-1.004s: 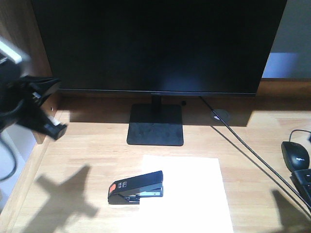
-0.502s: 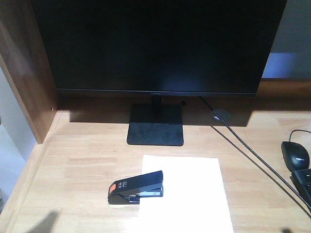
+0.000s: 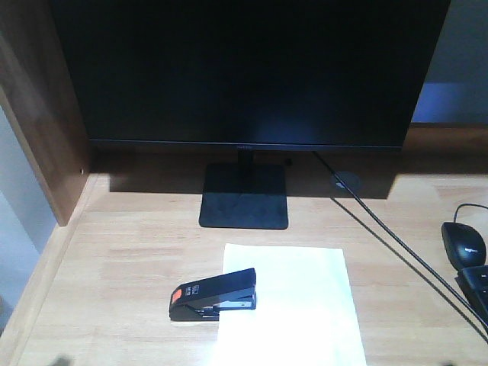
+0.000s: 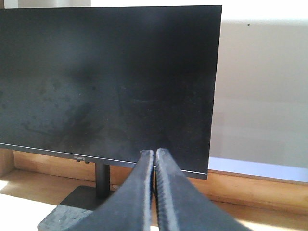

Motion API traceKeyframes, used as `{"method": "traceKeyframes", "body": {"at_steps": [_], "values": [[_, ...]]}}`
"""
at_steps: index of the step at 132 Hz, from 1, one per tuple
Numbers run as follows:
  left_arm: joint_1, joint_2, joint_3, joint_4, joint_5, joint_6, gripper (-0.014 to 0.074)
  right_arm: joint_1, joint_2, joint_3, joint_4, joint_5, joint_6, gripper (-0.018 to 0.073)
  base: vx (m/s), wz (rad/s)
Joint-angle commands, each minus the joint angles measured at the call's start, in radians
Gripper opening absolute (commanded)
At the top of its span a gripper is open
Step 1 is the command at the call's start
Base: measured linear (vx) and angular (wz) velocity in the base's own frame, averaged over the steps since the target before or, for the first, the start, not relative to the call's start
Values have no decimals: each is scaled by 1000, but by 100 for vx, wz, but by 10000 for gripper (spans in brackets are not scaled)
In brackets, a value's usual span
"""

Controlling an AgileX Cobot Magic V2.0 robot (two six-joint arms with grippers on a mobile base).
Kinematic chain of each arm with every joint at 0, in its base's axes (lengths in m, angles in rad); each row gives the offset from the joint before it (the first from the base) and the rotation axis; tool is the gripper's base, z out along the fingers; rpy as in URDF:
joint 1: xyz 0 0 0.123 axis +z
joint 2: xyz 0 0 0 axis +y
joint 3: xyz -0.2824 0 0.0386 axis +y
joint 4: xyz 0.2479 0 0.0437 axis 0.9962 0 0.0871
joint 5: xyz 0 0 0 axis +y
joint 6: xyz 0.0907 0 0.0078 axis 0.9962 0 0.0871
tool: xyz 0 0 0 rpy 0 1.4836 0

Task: Grab stapler and paper to desk for stapling

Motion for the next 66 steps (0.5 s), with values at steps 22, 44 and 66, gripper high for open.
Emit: {"method": "traceKeyframes", "body": {"at_steps": [22,44,66], "values": [[-2,7,-27,-2,-69,-10,-6,-1,9,-26,-38,16,-4,-6,0,0],[-2,7,-27,-2,-69,-10,-6,-1,9,-26,-38,16,-4,-6,0,0],[-2,7,-27,-2,-63,-10,-6,-1,9,-26,-38,16,-4,-6,0,0]]}}
